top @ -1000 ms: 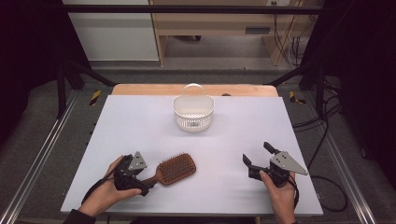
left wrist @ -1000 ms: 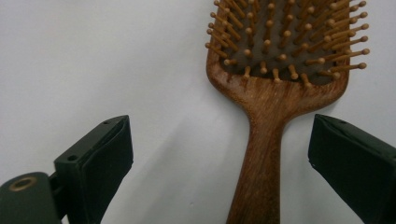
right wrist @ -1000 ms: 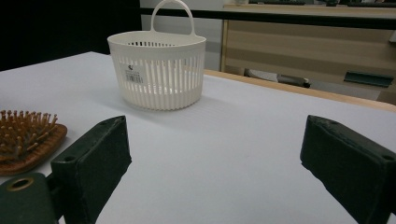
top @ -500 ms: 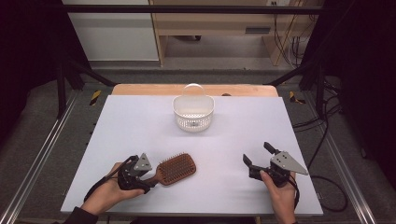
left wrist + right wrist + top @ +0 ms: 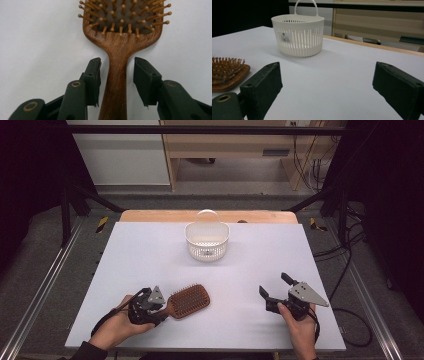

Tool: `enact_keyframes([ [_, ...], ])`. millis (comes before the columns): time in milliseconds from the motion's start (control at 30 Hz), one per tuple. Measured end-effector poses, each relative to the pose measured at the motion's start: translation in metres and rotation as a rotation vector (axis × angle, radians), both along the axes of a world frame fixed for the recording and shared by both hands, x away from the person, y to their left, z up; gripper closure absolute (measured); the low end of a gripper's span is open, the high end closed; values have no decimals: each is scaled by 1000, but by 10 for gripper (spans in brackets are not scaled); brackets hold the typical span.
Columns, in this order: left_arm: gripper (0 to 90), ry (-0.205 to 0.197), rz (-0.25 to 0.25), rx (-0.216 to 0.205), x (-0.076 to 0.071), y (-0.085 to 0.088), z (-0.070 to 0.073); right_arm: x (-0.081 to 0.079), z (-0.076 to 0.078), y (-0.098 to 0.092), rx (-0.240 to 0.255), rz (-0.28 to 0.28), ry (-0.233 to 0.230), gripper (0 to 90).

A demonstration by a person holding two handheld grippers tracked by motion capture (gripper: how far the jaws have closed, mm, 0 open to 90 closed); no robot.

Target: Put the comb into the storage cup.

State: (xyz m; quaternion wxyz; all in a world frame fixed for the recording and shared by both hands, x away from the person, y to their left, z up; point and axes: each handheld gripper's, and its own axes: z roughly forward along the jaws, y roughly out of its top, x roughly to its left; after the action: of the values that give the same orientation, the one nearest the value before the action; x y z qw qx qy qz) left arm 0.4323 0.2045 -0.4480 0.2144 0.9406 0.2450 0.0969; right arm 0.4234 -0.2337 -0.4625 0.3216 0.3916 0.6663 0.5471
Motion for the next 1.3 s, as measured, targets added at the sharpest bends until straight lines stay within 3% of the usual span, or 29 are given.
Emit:
enact_keyframes([
  [1100,630,35,-33,71,4,-11,-1,1,-1,1,5,12,8,88],
  [1300,675,72,-34,63,7,-11,-2,1,-1,1,6,14,11,88],
])
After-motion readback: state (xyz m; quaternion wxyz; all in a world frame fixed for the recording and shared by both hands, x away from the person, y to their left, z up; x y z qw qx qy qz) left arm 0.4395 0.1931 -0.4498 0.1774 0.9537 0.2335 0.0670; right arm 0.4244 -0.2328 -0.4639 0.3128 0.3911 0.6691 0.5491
